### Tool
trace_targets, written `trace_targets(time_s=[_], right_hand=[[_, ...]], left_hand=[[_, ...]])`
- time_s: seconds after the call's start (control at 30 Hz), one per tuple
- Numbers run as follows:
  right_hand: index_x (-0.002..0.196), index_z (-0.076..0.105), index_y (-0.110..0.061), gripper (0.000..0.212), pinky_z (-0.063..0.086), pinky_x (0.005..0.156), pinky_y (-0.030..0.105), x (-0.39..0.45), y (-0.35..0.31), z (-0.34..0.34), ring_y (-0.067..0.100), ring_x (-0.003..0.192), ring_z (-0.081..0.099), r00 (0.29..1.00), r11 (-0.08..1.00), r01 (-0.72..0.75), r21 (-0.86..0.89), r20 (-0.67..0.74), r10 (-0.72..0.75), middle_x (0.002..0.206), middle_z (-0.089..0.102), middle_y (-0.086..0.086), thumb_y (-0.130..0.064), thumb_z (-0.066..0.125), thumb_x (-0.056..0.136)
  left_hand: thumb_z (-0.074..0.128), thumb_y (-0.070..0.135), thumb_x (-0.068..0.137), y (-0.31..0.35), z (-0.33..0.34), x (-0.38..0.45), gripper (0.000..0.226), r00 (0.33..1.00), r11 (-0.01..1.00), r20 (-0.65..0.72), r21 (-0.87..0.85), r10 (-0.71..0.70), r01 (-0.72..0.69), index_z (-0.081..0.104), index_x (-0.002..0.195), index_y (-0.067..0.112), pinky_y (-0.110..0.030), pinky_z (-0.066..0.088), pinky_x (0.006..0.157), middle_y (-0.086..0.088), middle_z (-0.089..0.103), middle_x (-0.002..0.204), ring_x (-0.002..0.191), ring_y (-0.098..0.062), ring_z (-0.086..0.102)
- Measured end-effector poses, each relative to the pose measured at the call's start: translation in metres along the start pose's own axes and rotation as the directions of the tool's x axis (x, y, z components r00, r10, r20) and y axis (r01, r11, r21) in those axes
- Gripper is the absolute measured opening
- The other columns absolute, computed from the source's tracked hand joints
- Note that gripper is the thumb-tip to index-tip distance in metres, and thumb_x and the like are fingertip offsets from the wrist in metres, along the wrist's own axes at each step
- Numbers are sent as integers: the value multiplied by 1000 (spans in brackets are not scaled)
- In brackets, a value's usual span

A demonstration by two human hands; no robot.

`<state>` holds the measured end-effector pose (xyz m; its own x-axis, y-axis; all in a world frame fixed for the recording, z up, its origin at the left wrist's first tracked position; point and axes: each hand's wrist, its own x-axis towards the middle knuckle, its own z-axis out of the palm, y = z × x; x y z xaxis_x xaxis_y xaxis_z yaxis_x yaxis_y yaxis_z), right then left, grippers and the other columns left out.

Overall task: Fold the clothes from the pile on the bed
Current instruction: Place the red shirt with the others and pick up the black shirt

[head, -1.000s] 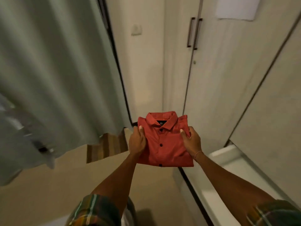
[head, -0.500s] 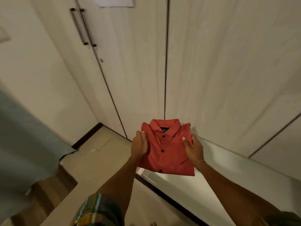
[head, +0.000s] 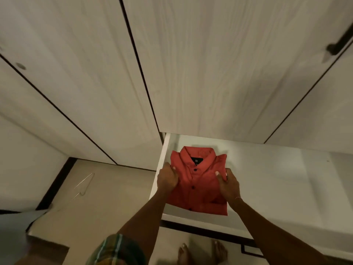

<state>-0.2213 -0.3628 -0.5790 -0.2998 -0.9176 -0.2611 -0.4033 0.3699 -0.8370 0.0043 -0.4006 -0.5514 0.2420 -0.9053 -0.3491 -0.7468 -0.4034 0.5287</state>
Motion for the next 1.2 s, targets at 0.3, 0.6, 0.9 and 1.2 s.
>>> trace_targets(time_s=[0.3, 0.6, 0.9, 1.2], right_hand=[[137, 50, -17, 32, 47, 83, 35, 6, 55, 47, 25, 92, 60, 969, 981, -192, -33, 153, 194, 106, 67, 7, -23, 46, 106], [149, 33, -8, 56, 49, 98, 44, 8, 89, 65, 38, 114, 59, 916, 938, -267, -219, 246, 318, 130, 60, 20, -14, 56, 99], [157, -17, -15, 125, 7, 123, 54, 4, 85, 72, 33, 151, -21, 847, 600, 366, -711, 522, 102, 158, -32, 13, -61, 70, 81], [148, -33, -15, 142, -2, 122, 58, 8, 105, 86, 32, 142, -34, 798, 556, 377, -741, 564, 210, 151, -42, 17, -74, 71, 71]], left_hand=[[47, 12, 102, -32, 37, 25, 36, 978, 988, 146, -20, -146, 151, 46, 134, -5, -34, 46, 91, -22, 59, 129, 119, -36, 59], [40, 21, 106, -66, 71, 7, 62, 988, 945, 150, 318, 24, -71, 11, 155, -4, -30, 36, 111, -21, 28, 159, 145, -31, 35], [50, 11, 100, -88, 84, 20, 86, 879, 653, 430, 609, 205, -451, -16, 156, 4, -44, -2, 125, -23, -19, 163, 152, -37, -15], [51, 14, 102, -100, 101, 29, 86, 870, 682, 471, 590, 143, -432, -15, 155, -1, -45, -2, 124, -28, -21, 160, 152, -42, -10]])
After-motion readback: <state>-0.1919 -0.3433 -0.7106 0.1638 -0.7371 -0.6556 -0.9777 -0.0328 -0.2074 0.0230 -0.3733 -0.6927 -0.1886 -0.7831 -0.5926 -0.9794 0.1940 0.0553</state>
